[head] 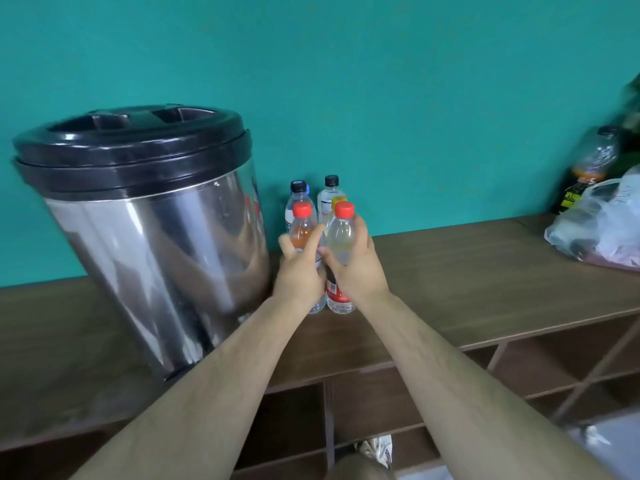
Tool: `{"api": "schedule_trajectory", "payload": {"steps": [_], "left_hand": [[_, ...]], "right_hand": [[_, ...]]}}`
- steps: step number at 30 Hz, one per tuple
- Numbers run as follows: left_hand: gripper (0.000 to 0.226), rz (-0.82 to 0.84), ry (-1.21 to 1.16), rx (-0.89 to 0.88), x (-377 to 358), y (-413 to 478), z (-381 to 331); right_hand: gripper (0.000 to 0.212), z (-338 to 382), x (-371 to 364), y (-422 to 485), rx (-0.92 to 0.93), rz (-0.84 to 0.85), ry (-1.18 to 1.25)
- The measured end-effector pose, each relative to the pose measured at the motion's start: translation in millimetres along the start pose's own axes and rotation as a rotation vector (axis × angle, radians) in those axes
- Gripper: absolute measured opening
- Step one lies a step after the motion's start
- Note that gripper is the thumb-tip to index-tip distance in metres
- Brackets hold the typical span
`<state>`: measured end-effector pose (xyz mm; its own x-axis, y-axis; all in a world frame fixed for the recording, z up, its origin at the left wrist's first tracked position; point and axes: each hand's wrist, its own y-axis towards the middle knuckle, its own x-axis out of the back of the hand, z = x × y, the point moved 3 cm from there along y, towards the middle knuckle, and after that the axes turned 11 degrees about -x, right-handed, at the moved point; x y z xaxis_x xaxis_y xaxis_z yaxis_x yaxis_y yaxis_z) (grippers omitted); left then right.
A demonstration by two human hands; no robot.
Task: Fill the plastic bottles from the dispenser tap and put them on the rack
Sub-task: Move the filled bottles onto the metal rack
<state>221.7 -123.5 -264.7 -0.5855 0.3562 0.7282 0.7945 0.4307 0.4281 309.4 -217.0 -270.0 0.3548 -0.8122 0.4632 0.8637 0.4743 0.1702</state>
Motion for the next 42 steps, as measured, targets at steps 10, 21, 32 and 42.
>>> {"api": "schedule_trajectory", "payload": {"steps": [10,21,32,42], "left_hand": [[0.065,-0.069,0.016,-0.135,-9.9,-37.3,-8.0],[0.058,-0.122,-0.024,-0.186,82.6,-190.1,-58.9],[0.069,-0.423,0.372,-0.102,342.2,-310.2,-98.1],[0.073,-0.639,0.637,0.158,515.8,-396.2,-80.6]], "right_hand": [[0.083,-23.7,15.8,-53.0,0.114,-0.058,0.043],[0.075,21.7,40.1,-193.5,0.224,0.04,0.11],[0.069,240.6,-20.2,-300.0,0.605,0.345,0.42],[0.074,412.1,-134.2,-377.0,0.741,0.631,0.587]]}}
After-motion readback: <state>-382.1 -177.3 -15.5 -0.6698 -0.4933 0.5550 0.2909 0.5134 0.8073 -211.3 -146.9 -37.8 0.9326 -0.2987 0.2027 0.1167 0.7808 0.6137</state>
